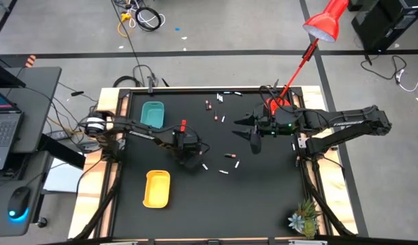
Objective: Sort batteries
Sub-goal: Put the black battery into the yellow bin
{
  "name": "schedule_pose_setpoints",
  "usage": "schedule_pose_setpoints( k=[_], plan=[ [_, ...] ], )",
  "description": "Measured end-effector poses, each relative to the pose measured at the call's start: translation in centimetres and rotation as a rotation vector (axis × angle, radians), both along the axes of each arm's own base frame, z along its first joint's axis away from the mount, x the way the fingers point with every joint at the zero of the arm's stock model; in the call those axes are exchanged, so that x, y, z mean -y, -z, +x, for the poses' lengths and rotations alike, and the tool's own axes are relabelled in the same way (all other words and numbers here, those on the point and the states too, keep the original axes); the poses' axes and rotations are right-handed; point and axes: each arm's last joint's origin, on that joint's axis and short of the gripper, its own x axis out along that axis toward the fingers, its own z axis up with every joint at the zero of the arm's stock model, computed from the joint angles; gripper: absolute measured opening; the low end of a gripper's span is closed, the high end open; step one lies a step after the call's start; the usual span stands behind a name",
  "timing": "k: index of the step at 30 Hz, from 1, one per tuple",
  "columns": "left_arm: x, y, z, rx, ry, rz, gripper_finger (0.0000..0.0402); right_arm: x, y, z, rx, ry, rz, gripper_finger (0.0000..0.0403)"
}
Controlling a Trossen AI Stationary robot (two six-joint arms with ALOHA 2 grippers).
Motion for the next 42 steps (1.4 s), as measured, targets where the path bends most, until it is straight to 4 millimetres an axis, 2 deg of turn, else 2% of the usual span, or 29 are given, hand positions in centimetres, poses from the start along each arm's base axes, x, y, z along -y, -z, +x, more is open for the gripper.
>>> schedule_pose_setpoints(
  k=[7, 13, 16, 19, 23, 28, 33, 42],
  plan=[
    [-0.3, -3.9, -2.0, 0.047, 0.012, 0.039, 0.0037, 0.0, 0.0, 0.0, 0.005, 0.001, 0.0, 0.0208],
    [-0.5, -8.5, -4.9, 0.164, 0.0, 0.017, 0.0037, 0.0, -0.1, 0.0, 0.008, 0.006, 0.014, 0.0208],
    [0.8, -10.7, -6.4, 0.25, 0.051, -0.07, 0.0037, 0.1, 0.0, 0.0, 0.002, 0.01, 0.02, 0.0208],
    [3.0, -11.9, -7.5, 0.283, 0.105, -0.203, 0.0037, 0.2, 0.0, 0.0, -0.002, 0.021, 0.017, 0.0208],
    [7.6, -11.9, -8.7, 0.206, 0.228, -0.364, 0.0037, 0.7, 0.0, 0.0, 0.002, 0.052, 0.002, 0.0208],
    [11.5, -10.1, -10.1, 0.089, 0.238, -0.373, 0.0037, 1.3, -0.1, 0.0, 0.008, 0.076, -0.001, 0.0208],
    [13.1, -8.8, -10.9, 0.076, 0.184, -0.357, 0.0037, 1.4, -0.4, 0.1, 0.039, 0.077, -0.007, 0.0208],
    [13.5, -8.9, -10.5, 0.149, 0.145, -0.335, 0.0037, 1.1, -0.5, 0.1, 0.058, 0.072, 0.024, 0.0208]
  ],
)
